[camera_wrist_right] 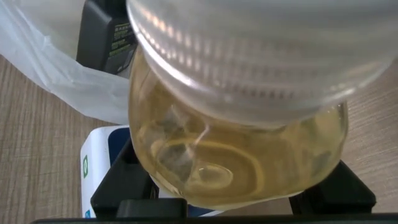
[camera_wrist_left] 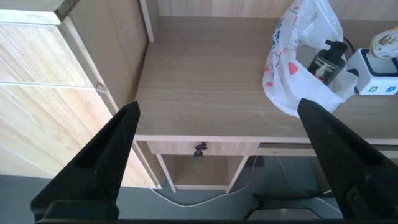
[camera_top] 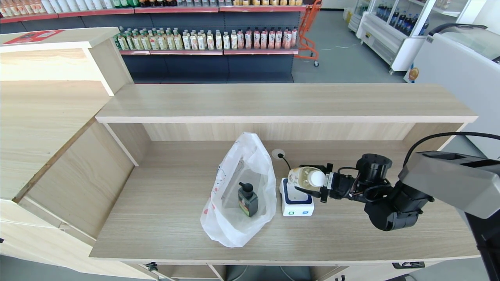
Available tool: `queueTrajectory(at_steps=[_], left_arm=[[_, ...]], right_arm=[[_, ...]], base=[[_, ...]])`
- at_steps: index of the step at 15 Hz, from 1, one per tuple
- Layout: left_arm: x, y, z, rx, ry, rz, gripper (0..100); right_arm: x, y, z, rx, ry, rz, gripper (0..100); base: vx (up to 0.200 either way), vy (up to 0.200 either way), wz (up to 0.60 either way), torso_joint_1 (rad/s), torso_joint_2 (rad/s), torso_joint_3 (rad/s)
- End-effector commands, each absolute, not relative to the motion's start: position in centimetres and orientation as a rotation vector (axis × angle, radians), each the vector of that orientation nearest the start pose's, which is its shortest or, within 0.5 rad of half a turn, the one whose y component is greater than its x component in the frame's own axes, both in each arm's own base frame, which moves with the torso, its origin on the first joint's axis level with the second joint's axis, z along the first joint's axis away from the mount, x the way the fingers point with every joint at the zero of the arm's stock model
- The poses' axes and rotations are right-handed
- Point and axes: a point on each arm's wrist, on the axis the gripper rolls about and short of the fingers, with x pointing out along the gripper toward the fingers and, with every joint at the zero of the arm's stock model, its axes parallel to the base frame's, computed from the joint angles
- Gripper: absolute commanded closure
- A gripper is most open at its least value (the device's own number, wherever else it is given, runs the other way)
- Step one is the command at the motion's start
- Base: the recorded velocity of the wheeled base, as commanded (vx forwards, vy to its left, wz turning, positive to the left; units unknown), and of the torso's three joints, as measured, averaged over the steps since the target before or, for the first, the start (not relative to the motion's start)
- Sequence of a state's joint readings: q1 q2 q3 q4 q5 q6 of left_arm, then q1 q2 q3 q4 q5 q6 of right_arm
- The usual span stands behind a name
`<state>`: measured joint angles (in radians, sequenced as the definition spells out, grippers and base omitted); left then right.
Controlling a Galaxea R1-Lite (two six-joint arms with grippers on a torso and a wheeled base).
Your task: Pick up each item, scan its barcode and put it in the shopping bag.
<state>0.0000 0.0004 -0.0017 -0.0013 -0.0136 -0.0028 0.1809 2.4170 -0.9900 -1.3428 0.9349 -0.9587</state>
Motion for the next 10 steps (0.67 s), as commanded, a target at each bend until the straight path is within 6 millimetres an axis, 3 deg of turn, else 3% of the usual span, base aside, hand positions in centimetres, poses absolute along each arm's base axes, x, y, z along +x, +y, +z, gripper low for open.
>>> queueTrajectory(at_steps=[1, 3, 5, 8, 10], left_arm=[[-2.3, 0.0, 7.6, -0.003, -0.003, -0.014, 0], [-2.3, 0.0, 7.6, -0.003, -0.003, -0.014, 0], [-2.3, 0.0, 7.6, -0.003, -0.003, -0.014, 0], [-2.3, 0.0, 7.6, -0.003, -0.003, -0.014, 0], [-2.3, 0.0, 7.6, -0.003, -0.003, -0.014, 0]], right_arm=[[40.7, 9.3, 2.7, -0.819, -0.450, 1.063, 100], [40.6, 9.3, 3.6, -0.816, -0.461, 1.057, 100], [39.9, 9.1, 6.1, -0.755, -0.453, 1.049, 100], [36.5, 8.1, 11.1, -0.522, -0.346, 1.034, 100], [34.5, 7.6, 12.9, -0.318, -0.214, 0.919, 100]], base=[[0.000, 0.000, 0.00, 0.000, 0.00, 0.000], [0.000, 0.000, 0.00, 0.000, 0.00, 0.000], [0.000, 0.000, 0.00, 0.000, 0.00, 0.000], [0.000, 0.000, 0.00, 0.000, 0.00, 0.000], [0.000, 0.000, 0.00, 0.000, 0.00, 0.000]])
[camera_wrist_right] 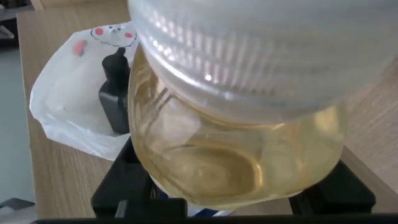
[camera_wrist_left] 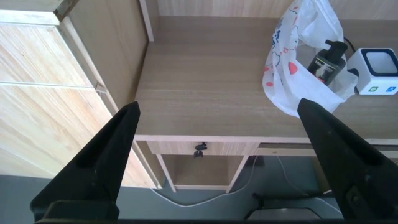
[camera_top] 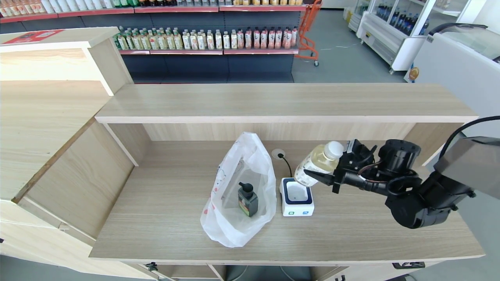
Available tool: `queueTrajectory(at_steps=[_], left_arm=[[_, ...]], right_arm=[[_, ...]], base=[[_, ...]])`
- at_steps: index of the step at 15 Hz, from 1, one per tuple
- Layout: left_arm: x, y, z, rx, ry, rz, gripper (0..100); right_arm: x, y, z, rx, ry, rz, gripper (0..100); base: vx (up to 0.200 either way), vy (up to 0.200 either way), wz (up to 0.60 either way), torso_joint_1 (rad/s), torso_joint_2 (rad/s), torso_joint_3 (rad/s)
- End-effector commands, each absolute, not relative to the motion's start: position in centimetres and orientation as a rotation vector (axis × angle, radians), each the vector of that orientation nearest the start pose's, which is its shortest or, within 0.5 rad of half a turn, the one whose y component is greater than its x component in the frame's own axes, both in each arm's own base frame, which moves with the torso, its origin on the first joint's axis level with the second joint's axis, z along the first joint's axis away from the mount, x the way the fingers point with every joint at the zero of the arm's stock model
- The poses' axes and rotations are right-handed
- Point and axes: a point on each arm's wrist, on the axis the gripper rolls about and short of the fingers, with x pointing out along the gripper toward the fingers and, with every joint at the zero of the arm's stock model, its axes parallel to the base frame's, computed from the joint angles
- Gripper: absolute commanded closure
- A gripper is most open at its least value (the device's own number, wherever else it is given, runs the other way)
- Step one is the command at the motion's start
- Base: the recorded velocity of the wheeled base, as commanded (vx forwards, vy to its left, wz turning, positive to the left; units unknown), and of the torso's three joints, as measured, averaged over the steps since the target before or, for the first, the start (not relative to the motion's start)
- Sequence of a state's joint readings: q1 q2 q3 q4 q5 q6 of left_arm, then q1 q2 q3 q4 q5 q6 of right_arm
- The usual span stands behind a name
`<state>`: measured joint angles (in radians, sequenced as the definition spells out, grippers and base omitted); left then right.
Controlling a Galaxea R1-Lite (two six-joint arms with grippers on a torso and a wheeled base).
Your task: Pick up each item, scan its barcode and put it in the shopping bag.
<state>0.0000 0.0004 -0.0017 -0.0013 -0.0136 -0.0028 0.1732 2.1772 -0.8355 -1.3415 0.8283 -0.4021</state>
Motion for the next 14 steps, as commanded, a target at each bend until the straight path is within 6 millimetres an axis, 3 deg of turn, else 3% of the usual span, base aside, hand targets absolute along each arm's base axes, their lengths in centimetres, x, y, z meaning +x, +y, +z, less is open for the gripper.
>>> queueTrajectory(at_steps=[1, 5, 14], left_arm=[[-2.3, 0.0, 7.6, -0.003, -0.003, -0.014, 0], [-2.3, 0.0, 7.6, -0.003, -0.003, -0.014, 0], [-2.3, 0.0, 7.6, 0.000, -0.003, -0.014, 0]], right_arm=[[34.3, 7.5, 13.2, -0.265, -0.187, 0.888, 100], [34.1, 7.7, 13.0, 0.006, -0.042, 0.744, 100], [32.2, 7.1, 12.7, 0.077, 0.028, 0.731, 100]], base=[[0.000, 0.000, 0.00, 0.000, 0.00, 0.000], [0.000, 0.000, 0.00, 0.000, 0.00, 0.000], [0.000, 0.000, 0.00, 0.000, 0.00, 0.000]])
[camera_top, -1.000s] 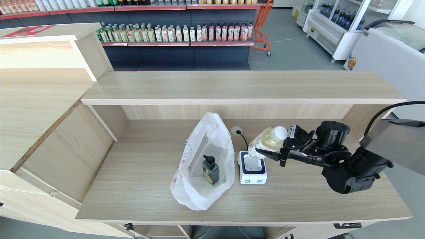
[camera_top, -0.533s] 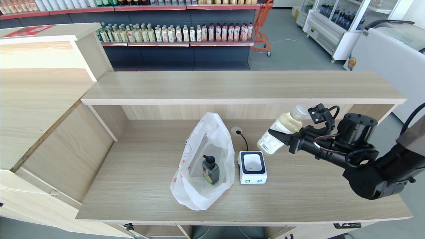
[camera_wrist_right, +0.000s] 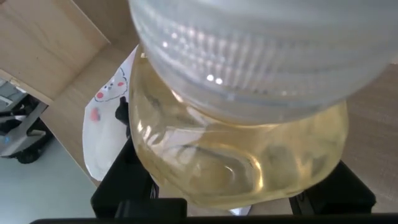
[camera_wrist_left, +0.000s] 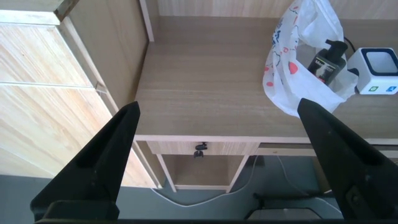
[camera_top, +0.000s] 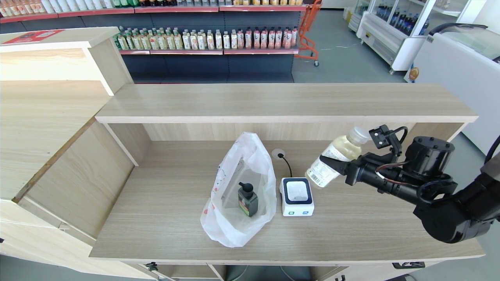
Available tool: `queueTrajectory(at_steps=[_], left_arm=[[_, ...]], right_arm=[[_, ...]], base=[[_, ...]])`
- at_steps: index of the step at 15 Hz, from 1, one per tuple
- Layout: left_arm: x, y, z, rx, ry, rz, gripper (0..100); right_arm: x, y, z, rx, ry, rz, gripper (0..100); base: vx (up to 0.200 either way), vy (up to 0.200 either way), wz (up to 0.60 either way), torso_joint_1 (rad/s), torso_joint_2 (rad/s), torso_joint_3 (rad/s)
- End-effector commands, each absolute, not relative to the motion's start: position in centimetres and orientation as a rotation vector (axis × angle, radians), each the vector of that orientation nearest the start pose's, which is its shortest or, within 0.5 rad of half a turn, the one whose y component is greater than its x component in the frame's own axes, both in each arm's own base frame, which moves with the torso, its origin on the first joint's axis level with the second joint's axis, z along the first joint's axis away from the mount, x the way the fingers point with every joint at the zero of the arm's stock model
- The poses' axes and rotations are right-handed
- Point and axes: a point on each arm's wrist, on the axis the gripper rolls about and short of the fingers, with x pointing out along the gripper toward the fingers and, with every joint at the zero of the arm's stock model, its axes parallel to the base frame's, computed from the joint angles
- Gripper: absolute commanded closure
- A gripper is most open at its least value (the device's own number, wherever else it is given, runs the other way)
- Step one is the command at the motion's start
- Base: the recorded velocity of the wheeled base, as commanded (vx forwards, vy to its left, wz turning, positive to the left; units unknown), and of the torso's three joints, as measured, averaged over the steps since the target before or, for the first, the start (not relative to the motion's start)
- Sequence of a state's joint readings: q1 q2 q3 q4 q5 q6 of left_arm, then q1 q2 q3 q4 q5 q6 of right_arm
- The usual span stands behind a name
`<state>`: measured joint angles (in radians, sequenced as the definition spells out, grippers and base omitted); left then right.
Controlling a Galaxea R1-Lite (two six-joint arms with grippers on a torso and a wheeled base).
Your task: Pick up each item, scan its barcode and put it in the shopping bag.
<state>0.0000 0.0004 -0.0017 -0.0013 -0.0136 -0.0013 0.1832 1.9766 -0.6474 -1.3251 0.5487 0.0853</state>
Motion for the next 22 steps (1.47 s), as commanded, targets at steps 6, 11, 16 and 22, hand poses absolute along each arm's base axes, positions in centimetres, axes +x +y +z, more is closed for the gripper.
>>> queueTrajectory(at_steps=[6, 11, 16, 22], left_arm=[[-2.3, 0.0, 7.6, -0.003, -0.003, -0.014, 0], [-2.3, 0.0, 7.6, -0.003, -0.003, -0.014, 0], [-2.3, 0.0, 7.6, -0.003, -0.003, -0.014, 0], [-2.3, 0.0, 7.6, -0.003, -0.003, -0.014, 0]], right_arm=[[32.1, 7.3, 12.5, 0.150, 0.096, 0.732, 100], [34.0, 9.0, 9.9, 0.159, 0.162, 0.748, 100], [38.5, 12.4, 6.9, 0.133, 0.159, 0.757, 100], [42.8, 18.1, 4.9, 0.101, 0.082, 0.855, 100]], base=[[0.000, 0.100, 0.00, 0.003, 0.00, 0.002], [0.000, 0.000, 0.00, 0.000, 0.00, 0.000], [0.000, 0.000, 0.00, 0.000, 0.00, 0.000], [0.000, 0.000, 0.00, 0.000, 0.00, 0.000]])
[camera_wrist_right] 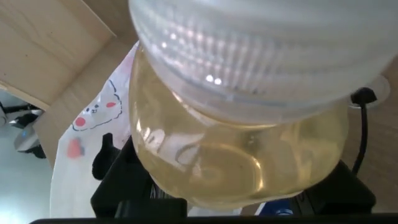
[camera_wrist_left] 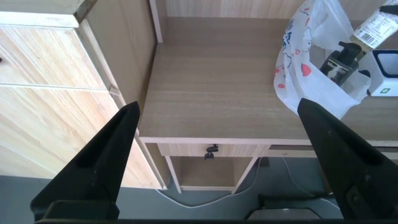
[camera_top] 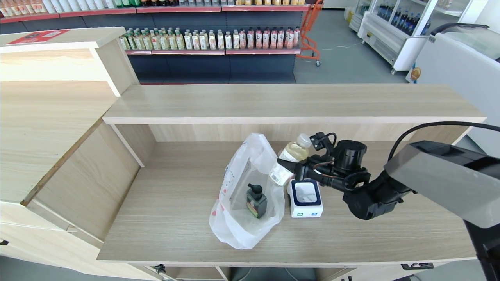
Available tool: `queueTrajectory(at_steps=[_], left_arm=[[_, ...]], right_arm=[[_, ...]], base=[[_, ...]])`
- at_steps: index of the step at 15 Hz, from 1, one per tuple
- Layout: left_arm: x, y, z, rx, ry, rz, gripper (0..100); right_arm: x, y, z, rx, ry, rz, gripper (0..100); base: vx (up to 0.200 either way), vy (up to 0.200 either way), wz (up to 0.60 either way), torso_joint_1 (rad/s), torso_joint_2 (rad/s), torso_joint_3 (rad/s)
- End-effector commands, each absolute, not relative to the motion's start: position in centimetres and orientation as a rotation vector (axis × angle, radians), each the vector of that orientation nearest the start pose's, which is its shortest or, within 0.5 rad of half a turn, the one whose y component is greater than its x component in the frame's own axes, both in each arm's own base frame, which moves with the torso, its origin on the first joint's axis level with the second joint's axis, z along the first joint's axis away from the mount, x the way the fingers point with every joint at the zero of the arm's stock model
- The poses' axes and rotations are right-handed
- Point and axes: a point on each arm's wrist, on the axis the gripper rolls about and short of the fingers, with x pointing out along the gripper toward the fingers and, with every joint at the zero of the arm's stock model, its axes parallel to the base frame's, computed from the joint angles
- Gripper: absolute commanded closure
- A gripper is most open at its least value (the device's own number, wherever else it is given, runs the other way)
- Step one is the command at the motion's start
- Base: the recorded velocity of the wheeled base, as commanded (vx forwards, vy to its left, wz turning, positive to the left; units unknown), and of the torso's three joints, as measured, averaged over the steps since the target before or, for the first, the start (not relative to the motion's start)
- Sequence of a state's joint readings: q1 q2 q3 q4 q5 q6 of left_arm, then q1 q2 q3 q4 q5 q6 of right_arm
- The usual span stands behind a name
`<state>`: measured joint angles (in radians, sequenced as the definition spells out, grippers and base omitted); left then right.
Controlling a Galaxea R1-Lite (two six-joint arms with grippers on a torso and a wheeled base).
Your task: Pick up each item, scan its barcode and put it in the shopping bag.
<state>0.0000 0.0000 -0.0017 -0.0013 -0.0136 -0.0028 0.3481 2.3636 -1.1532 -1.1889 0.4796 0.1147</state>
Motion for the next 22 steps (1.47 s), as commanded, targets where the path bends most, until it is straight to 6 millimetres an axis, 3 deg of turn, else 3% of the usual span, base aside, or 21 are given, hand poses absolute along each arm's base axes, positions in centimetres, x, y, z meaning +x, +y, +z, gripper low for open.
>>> queueTrajectory(at_steps=[1, 4, 13, 14, 16, 19, 22], left_arm=[[-2.3, 0.0, 7.6, -0.003, -0.003, -0.014, 0], [-2.3, 0.0, 7.6, -0.003, -0.003, -0.014, 0], [-2.3, 0.0, 7.6, -0.003, -0.003, -0.014, 0], [-2.3, 0.0, 7.6, -0.003, -0.003, -0.014, 0], [-2.3, 0.0, 7.6, -0.003, -0.003, -0.014, 0], [-2.3, 0.0, 7.6, -0.003, -0.003, -0.014, 0], [-2.3, 0.0, 7.6, -0.003, -0.003, -0.014, 0]], right_arm=[[43.4, 18.7, 4.5, 0.074, 0.073, 0.863, 100], [44.8, 20.3, 3.6, 0.012, 0.065, 0.886, 100], [46.6, 21.0, 0.4, -0.128, 0.000, 0.888, 100], [46.6, 20.9, 0.2, -0.133, 0.004, 0.884, 0], [46.7, 21.0, 1.2, -0.116, -0.011, 0.888, 0], [45.9, 20.7, 4.7, 0.007, 0.002, 0.885, 0], [42.0, 18.0, 9.6, 0.191, 0.105, 0.859, 0]], base=[[0.000, 0.000, 0.00, 0.000, 0.00, 0.000], [0.000, 0.000, 0.00, 0.000, 0.00, 0.000], [0.000, 0.000, 0.00, 0.000, 0.00, 0.000], [0.000, 0.000, 0.00, 0.000, 0.00, 0.000], [0.000, 0.000, 0.00, 0.000, 0.00, 0.000], [0.000, 0.000, 0.00, 0.000, 0.00, 0.000], [0.000, 0.000, 0.00, 0.000, 0.00, 0.000]])
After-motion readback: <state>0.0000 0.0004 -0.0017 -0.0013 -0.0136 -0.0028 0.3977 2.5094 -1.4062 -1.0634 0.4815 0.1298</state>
